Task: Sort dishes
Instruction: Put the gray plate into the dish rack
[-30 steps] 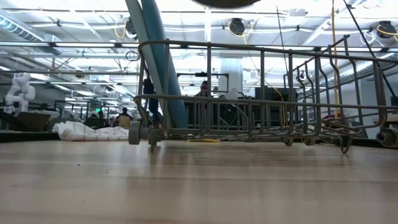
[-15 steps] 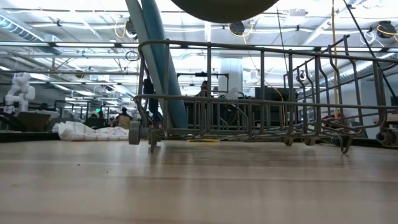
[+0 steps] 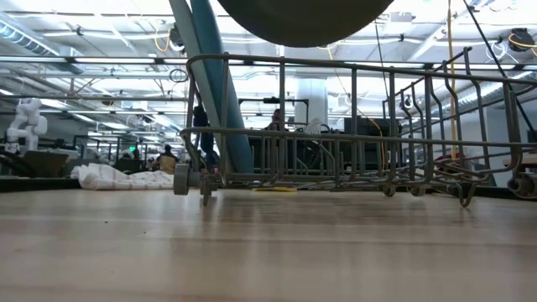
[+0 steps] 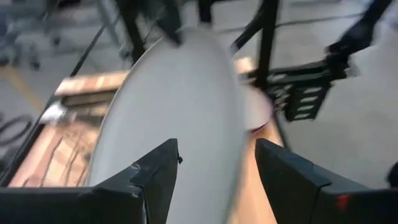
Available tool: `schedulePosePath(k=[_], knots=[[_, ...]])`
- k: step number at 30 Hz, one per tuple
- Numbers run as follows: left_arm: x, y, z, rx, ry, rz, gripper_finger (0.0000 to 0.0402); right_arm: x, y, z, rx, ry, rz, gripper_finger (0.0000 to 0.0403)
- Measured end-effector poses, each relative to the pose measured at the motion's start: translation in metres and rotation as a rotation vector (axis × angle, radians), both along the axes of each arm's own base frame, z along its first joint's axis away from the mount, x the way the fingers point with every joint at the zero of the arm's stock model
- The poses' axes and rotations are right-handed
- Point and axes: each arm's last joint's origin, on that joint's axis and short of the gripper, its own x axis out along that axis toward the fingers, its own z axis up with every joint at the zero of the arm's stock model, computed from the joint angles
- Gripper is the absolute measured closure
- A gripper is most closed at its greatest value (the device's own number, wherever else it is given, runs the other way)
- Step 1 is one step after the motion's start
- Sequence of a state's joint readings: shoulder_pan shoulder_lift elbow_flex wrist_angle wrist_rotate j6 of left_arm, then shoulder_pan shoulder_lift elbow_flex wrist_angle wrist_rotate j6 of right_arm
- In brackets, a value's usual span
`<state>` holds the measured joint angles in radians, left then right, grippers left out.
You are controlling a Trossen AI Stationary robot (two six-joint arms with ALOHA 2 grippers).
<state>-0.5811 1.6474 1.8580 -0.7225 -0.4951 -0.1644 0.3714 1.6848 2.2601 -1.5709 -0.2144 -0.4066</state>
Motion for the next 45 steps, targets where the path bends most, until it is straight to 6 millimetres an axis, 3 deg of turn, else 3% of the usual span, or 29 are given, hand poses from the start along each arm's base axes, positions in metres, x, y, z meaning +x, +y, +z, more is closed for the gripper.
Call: schedulePosePath(k=[6, 13, 17, 22, 26, 29, 38, 45], knots=[[0.010, 0.009, -0.005, -0.057, 0.045, -0.009, 0.0184, 0.000, 0.000, 0.000, -0.001, 0.000, -0.003, 0.0402], [0.034, 0.015, -0.027, -0.067, 0.128, -0.031, 0.0194, 0.001, -0.001, 0.000, -0.006, -0.002, -0.007, 0.0401], [0.041, 0.018, -0.033, -0.060, 0.147, -0.022, 0.0249, 0.000, -0.001, 0.000, -0.004, 0.005, -0.012, 0.0401], [0.042, 0.019, -0.034, -0.045, 0.152, -0.025, 0.0368, 0.000, -0.002, -0.001, 0.010, 0.025, -0.035, 0.0399], [0.042, 0.018, -0.034, -0.046, 0.151, -0.032, 0.0387, 0.000, -0.002, 0.000, 0.017, 0.030, -0.095, 0.0392], [0.042, 0.018, -0.034, -0.065, 0.152, -0.020, 0.0391, 0.002, -0.003, 0.001, 0.007, 0.016, -0.203, 0.0365], [0.046, 0.027, -0.034, -0.132, 0.129, 0.122, 0.0391, 0.005, -0.007, 0.002, -0.169, -0.096, -0.401, 0.0235], [0.051, 0.040, -0.033, -0.250, 0.080, 0.307, 0.0391, 0.006, -0.015, 0.003, -0.360, -0.197, -0.564, 0.0206]])
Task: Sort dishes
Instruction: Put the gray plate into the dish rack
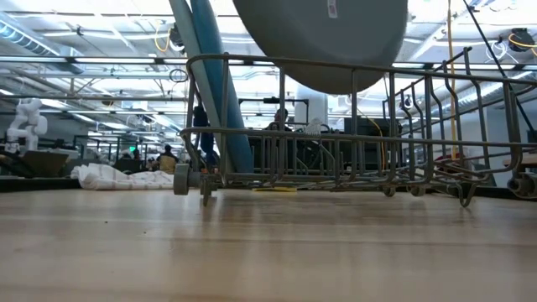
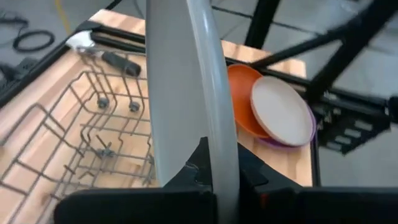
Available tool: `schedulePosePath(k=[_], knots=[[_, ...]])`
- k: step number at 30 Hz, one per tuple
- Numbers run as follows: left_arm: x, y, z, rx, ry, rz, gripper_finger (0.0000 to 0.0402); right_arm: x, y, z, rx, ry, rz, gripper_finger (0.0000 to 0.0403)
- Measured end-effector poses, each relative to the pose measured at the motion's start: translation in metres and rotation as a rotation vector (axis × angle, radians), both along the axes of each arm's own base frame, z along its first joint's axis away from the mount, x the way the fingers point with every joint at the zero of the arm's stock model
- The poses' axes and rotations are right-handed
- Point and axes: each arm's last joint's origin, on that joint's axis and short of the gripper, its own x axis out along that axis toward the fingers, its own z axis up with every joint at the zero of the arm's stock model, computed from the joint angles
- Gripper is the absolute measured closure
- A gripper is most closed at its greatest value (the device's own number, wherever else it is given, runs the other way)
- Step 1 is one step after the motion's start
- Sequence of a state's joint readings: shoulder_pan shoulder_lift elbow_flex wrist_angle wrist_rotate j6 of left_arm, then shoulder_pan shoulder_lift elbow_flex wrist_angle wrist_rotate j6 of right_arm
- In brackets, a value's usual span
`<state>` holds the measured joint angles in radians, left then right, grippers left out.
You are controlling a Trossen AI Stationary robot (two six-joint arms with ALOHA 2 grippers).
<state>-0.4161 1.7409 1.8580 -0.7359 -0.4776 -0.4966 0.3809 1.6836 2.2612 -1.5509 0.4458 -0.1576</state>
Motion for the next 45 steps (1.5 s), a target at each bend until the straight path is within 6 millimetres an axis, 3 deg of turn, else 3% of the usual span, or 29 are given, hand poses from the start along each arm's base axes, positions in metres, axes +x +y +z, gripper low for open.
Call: schedulePosePath(k=[9, 15, 18, 22, 25, 34, 40, 45], knots=[[0.003, 0.006, -0.001, -0.148, -0.069, 0.239, 0.0391, -0.004, -0.010, 0.005, -0.187, -0.122, -0.240, 0.0218], [0.006, -0.004, -0.022, -0.159, -0.082, 0.354, 0.0391, -0.006, -0.014, 0.010, -0.255, -0.236, -0.408, 0.0237], [0.009, -0.008, -0.037, -0.174, -0.097, 0.436, 0.0391, -0.007, -0.015, 0.010, -0.218, -0.260, -0.442, 0.0266], [0.013, -0.010, -0.054, -0.198, -0.130, 0.524, 0.0391, -0.003, -0.013, 0.001, -0.200, -0.249, -0.471, 0.0346], [0.012, -0.012, -0.054, -0.189, -0.190, 0.577, 0.0391, 0.002, -0.011, -0.012, -0.190, -0.228, -0.501, 0.0392], [0.002, -0.021, -0.049, -0.098, -0.316, 0.683, 0.0391, 0.029, 0.007, -0.086, -0.082, -0.090, -0.515, 0.0402], [-0.007, -0.026, -0.054, -0.050, -0.359, 0.752, 0.0391, 0.057, 0.020, -0.133, 0.036, -0.175, -0.468, 0.0402], [-0.009, -0.029, -0.055, -0.057, -0.361, 0.750, 0.0391, 0.073, 0.011, -0.150, 0.132, -0.292, -0.476, 0.0403]])
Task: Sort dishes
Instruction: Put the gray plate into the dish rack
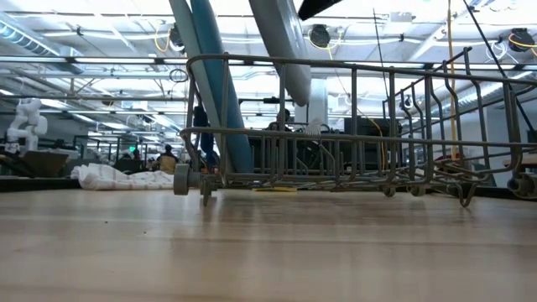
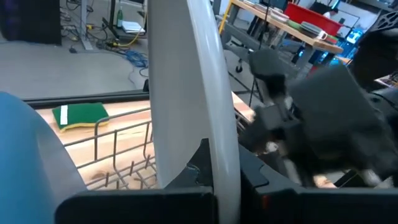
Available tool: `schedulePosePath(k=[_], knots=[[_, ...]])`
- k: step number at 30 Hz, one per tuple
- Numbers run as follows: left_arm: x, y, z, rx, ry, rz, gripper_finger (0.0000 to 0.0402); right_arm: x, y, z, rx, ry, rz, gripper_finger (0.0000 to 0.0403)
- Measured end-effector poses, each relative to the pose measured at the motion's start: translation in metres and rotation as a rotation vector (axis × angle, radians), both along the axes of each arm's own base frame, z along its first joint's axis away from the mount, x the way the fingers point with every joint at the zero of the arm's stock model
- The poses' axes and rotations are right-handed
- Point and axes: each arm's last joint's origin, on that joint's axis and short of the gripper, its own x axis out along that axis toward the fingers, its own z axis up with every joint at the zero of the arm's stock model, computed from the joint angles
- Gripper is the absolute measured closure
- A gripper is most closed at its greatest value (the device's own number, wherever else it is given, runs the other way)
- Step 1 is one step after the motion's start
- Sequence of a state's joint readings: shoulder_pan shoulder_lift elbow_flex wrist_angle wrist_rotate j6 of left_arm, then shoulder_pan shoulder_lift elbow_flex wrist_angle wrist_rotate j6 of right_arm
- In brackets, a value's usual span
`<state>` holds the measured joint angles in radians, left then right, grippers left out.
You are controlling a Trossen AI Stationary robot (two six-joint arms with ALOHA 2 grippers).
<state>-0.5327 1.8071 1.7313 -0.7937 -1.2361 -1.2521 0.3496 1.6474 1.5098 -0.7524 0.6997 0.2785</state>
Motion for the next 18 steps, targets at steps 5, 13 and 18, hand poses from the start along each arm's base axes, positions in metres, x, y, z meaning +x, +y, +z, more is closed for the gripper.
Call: schedulePosePath(k=[5, 13, 18], knots=[[0.002, -0.002, -0.005, 0.010, 0.006, 0.008, 0.0391, 0.007, -0.018, -0.003, 0.027, -0.074, -0.049, 0.0403], [0.011, -0.006, -0.023, 0.001, 0.008, 0.029, 0.0392, 0.014, -0.048, -0.009, 0.106, 0.001, -0.013, 0.0403], [0.017, -0.010, -0.036, -0.031, -0.018, 0.046, 0.0392, 0.015, -0.060, -0.011, 0.124, 0.051, 0.010, 0.0403]])
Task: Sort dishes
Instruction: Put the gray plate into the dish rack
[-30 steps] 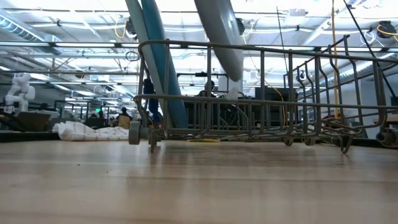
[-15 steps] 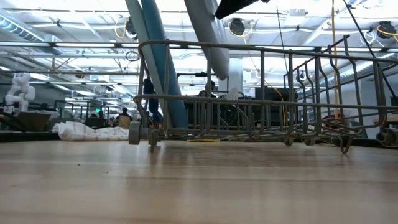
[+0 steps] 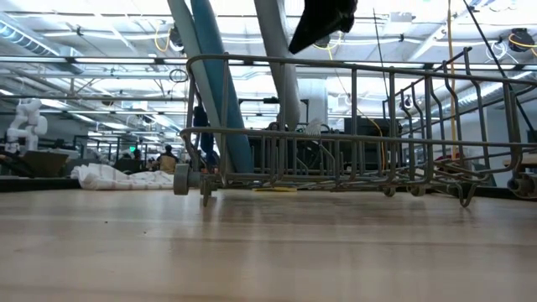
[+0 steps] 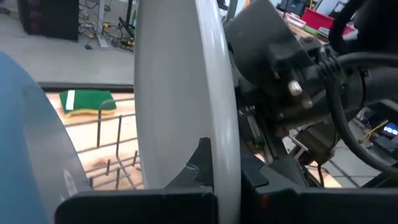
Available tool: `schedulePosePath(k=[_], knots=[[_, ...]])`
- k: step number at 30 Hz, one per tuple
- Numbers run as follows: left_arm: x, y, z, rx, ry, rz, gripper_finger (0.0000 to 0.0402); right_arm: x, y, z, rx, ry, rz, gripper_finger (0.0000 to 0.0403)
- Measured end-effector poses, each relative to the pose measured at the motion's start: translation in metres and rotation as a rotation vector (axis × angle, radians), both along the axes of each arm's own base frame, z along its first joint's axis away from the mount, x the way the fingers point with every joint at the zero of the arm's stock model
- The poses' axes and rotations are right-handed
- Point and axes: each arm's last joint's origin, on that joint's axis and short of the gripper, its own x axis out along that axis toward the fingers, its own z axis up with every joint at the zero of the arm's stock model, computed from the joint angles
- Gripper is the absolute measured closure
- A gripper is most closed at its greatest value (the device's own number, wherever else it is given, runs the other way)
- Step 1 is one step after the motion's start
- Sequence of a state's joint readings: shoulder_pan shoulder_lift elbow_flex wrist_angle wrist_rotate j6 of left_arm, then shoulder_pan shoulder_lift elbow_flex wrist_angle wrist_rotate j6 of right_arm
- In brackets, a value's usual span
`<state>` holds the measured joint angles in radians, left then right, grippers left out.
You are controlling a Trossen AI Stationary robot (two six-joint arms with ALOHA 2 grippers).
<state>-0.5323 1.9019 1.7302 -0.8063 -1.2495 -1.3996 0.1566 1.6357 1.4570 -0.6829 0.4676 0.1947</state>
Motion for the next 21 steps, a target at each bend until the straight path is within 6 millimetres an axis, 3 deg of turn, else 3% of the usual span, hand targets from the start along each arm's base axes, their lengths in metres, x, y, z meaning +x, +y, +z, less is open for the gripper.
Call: schedulePosePath(k=[10, 21], knots=[[0.007, -0.009, -0.020, -0.042, -0.085, 0.047, 0.0392, 0.003, -0.023, -0.002, 0.073, 0.035, 0.056, 0.0403], [0.001, -0.017, -0.011, -0.016, -0.056, 0.013, 0.0392, 0.005, -0.032, 0.000, 0.103, 0.035, 0.112, 0.0403]])
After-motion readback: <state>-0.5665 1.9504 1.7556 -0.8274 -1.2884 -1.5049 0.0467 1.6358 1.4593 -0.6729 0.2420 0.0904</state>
